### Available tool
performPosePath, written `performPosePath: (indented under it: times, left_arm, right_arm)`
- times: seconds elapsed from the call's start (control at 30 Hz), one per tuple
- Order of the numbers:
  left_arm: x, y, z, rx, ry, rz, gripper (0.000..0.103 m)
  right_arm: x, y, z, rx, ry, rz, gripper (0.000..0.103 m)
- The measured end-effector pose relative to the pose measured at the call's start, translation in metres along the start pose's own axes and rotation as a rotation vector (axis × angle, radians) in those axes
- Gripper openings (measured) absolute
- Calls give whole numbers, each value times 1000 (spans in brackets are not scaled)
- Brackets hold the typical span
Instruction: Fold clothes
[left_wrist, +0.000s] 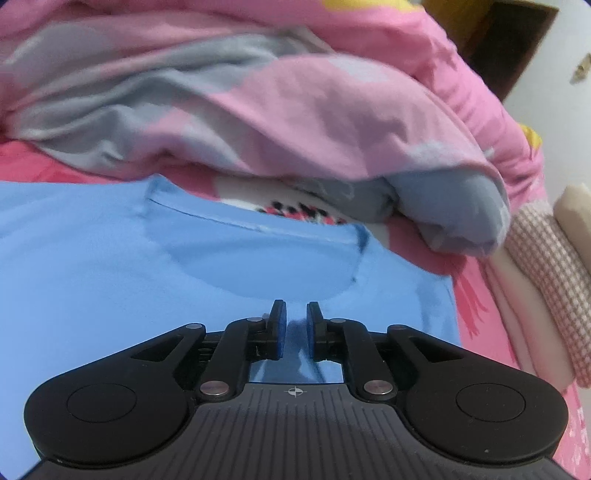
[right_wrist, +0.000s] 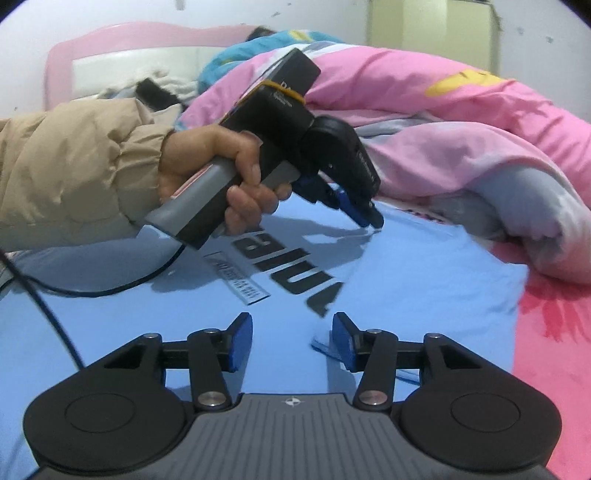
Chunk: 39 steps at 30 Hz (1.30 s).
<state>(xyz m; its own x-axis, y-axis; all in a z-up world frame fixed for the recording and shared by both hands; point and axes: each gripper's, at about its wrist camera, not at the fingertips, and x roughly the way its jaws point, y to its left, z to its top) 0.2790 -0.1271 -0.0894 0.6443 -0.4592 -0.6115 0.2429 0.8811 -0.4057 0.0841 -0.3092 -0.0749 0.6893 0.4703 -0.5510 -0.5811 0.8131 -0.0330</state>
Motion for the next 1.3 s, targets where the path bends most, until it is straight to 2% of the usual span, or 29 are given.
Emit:
performPosePath:
  times: [0.1, 0.2, 0.33, 0.4, 0.43, 0.5, 0.63, 0.77, 0.83, 0.93, 1.07, 1.2, 1.3]
  left_arm:
    - [-18, -19, -12, 116, -86, -25, 10]
    - [-28, -48, -31, 290, -83, -102, 10]
    - [-26, -77, -66, 525, -36, -170, 10]
    - [-21, -86, -82, 619, -2, -173, 10]
    - [-19, -88, -88, 655, 6, -154, 11]
    - [-19, -85, -92, 660, -7, -153, 11]
    - [-14, -72, -88, 585, 2, -177, 15]
    - [-15, -64, -90, 552, -4, -195, 15]
    - [-16, -65, -92, 559, -13, -192, 15]
    - [-16, -65, -93, 559, -18, -193, 15]
    - [-16, -62, -92, 539, -15, -206, 15]
    - [-15, -58, -89, 514, -11, -216, 15]
    - [-16, -56, -87, 493, -10, -218, 15]
  right_arm:
    - [-8, -6, 0, 49, -40, 52, 51]
    - [-23, -23, 1, 127, -122, 76, 51]
    - [-49, -63, 2, 283, -215, -91, 50]
    - [-49, -87, 6, 362, -195, -206, 48]
    - [-45, -96, 9, 372, -167, -244, 42]
    - [-31, -113, 18, 365, -102, -298, 33]
    - [11, -140, 30, 319, 17, -305, 18]
    - [56, -154, 34, 271, 128, -302, 12]
    - [75, -162, 34, 270, 154, -294, 11]
    - [97, -176, 42, 270, 145, -297, 11]
    - [109, -205, 53, 375, 117, -326, 11]
    - [73, -216, 64, 463, 7, -348, 11]
    - [46, -215, 63, 472, -11, -362, 11]
